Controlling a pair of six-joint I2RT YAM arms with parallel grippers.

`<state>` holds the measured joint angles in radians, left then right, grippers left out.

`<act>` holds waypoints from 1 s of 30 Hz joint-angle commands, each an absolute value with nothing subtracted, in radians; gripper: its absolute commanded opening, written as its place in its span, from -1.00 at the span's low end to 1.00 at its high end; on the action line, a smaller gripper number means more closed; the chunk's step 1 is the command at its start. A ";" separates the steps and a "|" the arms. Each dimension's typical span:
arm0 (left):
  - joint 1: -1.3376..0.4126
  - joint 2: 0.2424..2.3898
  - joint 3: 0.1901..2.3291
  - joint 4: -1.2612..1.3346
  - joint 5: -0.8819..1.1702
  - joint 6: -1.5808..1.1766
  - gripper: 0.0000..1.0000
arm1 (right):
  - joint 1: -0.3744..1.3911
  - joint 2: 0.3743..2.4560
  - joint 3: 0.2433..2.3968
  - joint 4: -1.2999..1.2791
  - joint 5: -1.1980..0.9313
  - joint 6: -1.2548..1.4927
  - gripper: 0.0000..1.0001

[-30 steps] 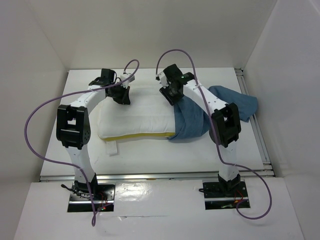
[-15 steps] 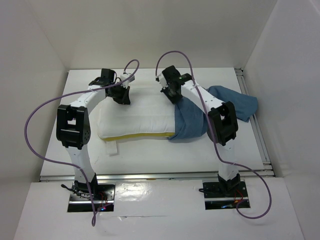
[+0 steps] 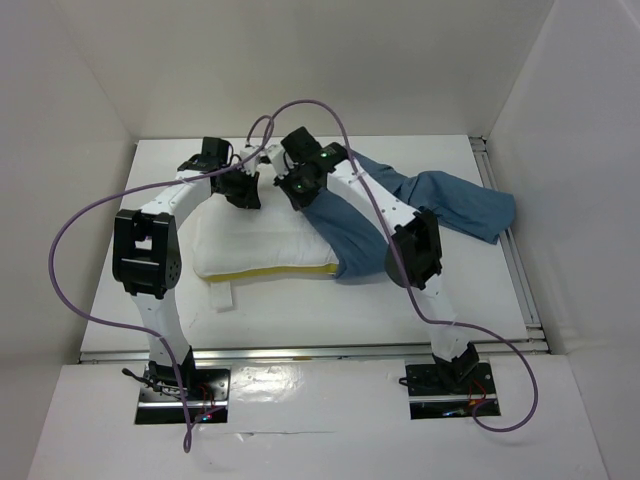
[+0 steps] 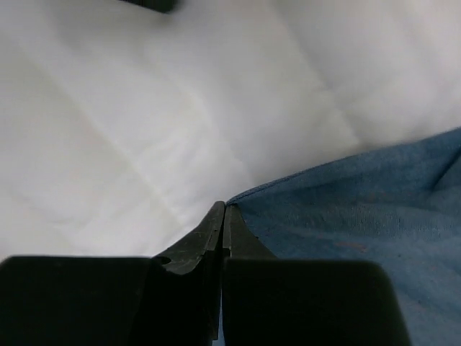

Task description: Put the pillow into the pillowcase

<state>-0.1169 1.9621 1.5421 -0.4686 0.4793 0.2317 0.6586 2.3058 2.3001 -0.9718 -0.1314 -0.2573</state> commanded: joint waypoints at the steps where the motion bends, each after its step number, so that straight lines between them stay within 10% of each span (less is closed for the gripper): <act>1: -0.127 1.977 1.546 -0.469 0.497 0.192 -1.00 | 0.729 2.312 2.379 -1.014 -0.314 -0.244 -1.00; 12: -0.127 1.938 1.484 -0.420 0.486 0.137 -1.00 | 0.614 2.134 2.065 -1.045 -0.299 -0.244 -1.00; 19: -0.106 1.774 1.379 -0.411 0.578 0.217 0.09 | 0.572 2.076 2.064 -0.994 -0.155 -0.218 -0.29; 22: -0.106 1.608 1.286 -0.431 0.578 0.385 0.25 | 0.531 2.040 2.109 -0.983 -0.167 -0.206 -0.17; 24: -0.106 1.524 1.238 -0.454 0.569 0.523 0.80 | 0.508 1.984 2.091 -0.945 -0.185 -0.195 -0.11; 30: -0.199 1.186 0.958 -0.491 0.479 0.910 1.00 | 0.497 1.882 1.985 -0.924 -0.277 -0.195 -0.09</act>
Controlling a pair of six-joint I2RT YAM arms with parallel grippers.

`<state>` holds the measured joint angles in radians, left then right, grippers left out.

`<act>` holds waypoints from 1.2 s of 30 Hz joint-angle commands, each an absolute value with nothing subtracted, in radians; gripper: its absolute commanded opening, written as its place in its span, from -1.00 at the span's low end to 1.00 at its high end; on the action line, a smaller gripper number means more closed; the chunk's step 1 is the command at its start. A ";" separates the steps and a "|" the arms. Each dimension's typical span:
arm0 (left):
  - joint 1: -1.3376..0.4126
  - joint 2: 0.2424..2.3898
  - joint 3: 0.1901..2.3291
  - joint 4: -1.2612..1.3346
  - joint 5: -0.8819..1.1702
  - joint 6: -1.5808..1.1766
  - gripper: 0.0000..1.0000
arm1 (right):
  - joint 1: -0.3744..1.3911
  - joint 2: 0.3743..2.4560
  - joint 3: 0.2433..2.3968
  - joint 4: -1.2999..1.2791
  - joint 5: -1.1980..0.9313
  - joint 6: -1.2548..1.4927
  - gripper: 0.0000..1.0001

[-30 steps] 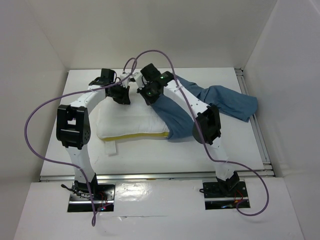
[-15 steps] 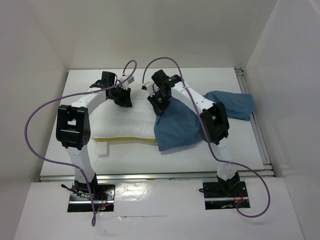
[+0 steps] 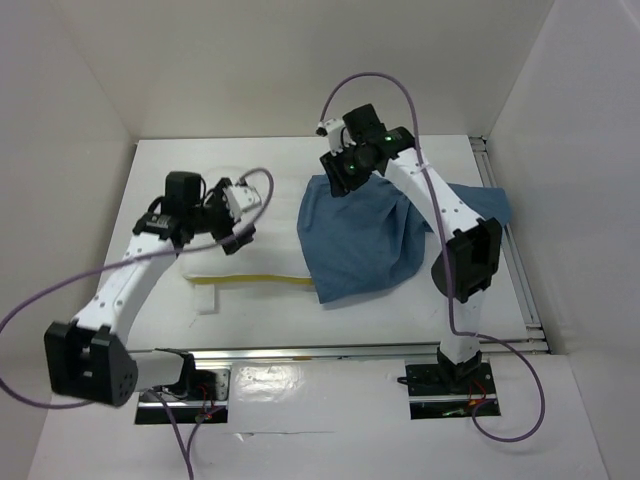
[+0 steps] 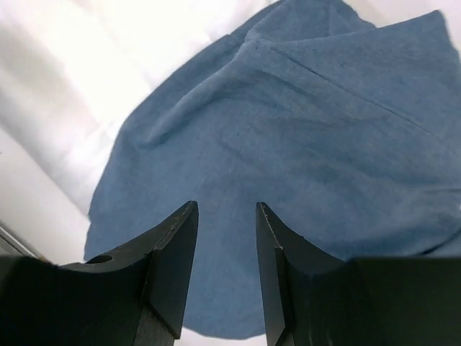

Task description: Put the pillow into the pillowcase

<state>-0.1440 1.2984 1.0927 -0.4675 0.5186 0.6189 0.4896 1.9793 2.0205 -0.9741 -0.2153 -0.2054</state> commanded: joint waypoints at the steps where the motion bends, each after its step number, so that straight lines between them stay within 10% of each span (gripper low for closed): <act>1: -0.210 1.137 0.898 -0.451 0.457 0.948 1.00 | 0.497 1.855 1.965 -0.914 -0.278 -0.195 -0.09; 5: -0.258 0.960 0.634 -0.259 0.387 1.087 1.00 | 0.488 1.810 1.876 -0.904 -0.268 -0.195 -0.09; 29: -0.322 1.447 0.842 -0.387 0.532 1.140 0.91 | 0.488 1.717 1.773 -0.917 -0.196 -0.213 -0.09; 31: -0.336 1.456 0.833 -0.376 0.532 1.140 0.76 | 0.488 1.717 1.773 -0.917 -0.196 -0.213 -0.09; 36: -0.370 1.546 0.873 -0.325 0.474 1.011 -0.95 | 0.488 1.726 1.782 -0.939 -0.196 -0.213 -0.07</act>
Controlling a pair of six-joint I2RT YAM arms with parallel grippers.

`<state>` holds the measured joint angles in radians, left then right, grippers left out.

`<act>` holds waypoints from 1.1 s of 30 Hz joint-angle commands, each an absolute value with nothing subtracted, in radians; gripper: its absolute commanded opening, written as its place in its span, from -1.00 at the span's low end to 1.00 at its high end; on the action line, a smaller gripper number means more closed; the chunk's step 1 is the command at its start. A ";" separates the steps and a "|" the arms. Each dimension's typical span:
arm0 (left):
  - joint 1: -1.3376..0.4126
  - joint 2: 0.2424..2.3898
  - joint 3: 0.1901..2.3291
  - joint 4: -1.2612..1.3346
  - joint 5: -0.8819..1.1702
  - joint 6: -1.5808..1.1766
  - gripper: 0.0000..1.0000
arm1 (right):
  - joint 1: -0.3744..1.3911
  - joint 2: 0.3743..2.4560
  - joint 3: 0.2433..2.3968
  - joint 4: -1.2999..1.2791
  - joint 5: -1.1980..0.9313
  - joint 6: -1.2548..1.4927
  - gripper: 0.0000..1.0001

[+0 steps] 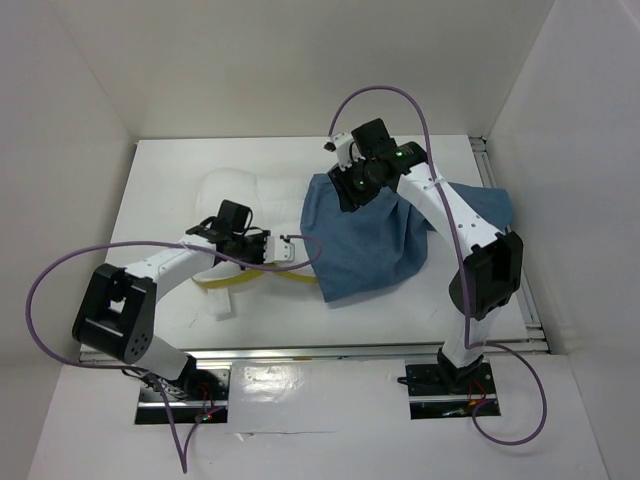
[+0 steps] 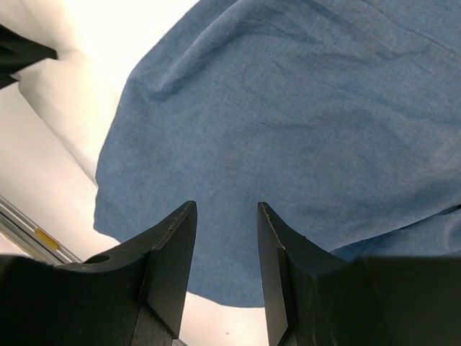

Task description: Put the pillow into the pillowcase

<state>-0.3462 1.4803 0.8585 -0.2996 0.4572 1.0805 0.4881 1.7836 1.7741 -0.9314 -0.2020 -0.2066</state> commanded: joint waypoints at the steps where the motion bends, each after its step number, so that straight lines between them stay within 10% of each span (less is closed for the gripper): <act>1: -0.370 1.581 0.908 -0.313 0.474 0.990 -1.00 | 0.488 1.726 1.782 -0.939 -0.196 -0.213 -0.07; 18: -0.169 2.101 2.081 -0.957 0.869 0.407 -1.00 | 0.563 1.635 1.836 -0.923 -0.295 -0.149 -0.20; 33: -0.160 2.056 2.185 -1.014 0.933 0.304 -1.00 | 0.607 1.655 1.749 -0.867 0.032 -0.149 -0.13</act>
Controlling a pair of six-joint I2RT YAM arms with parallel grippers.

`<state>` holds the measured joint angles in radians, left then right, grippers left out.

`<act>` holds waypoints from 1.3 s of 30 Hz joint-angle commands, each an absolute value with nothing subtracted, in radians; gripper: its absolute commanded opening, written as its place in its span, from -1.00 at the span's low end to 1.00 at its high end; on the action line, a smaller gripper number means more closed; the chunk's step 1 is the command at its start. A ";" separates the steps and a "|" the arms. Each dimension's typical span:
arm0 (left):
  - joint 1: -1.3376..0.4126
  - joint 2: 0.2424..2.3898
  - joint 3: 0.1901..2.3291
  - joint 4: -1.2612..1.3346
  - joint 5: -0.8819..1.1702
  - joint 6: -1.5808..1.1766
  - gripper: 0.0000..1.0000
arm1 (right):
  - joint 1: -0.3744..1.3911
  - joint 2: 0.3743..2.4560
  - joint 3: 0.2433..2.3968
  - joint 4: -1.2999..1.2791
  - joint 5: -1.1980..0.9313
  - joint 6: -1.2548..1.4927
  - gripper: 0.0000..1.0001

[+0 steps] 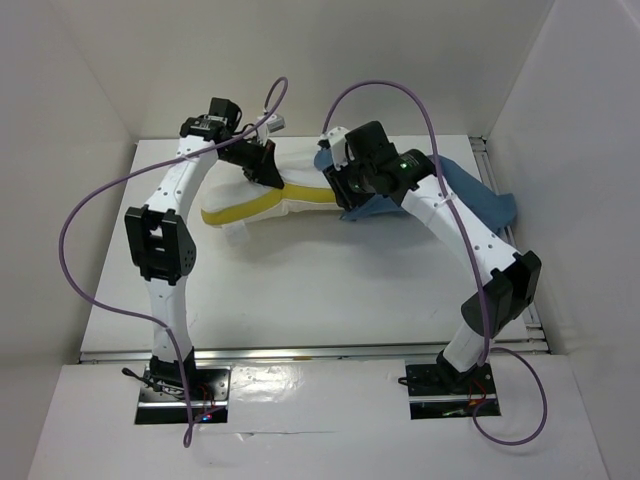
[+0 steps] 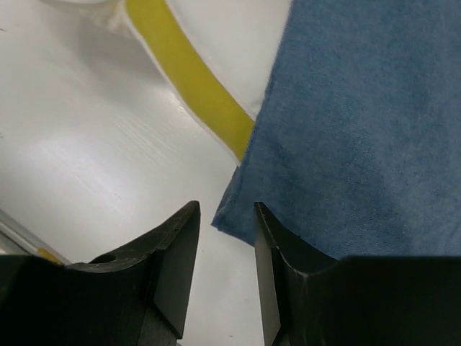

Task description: Put the pillow into the pillowcase

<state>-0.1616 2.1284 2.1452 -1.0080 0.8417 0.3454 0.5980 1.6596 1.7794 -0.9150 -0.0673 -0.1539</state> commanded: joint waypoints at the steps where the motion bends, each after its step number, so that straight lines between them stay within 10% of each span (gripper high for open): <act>1: -0.160 2.046 2.175 -1.014 0.933 0.304 -1.00 | 0.607 1.655 1.735 -0.858 0.050 -0.149 -0.13; 6: -0.160 2.023 2.152 -1.003 0.933 0.314 -1.00 | 0.607 1.655 1.684 -0.848 0.089 -0.149 -0.14; 11: -0.160 2.003 2.120 -0.980 0.942 0.314 -1.00 | 0.607 1.678 1.736 -0.827 0.100 -0.149 -0.99; 24: -0.169 1.963 2.019 -0.786 0.931 0.155 -1.00 | 0.798 2.072 2.472 -0.930 -0.304 -0.118 -1.00; 39: -0.149 1.893 1.967 -0.563 1.008 -0.134 -1.00 | 0.802 1.945 2.265 -0.908 -0.328 -0.115 -1.00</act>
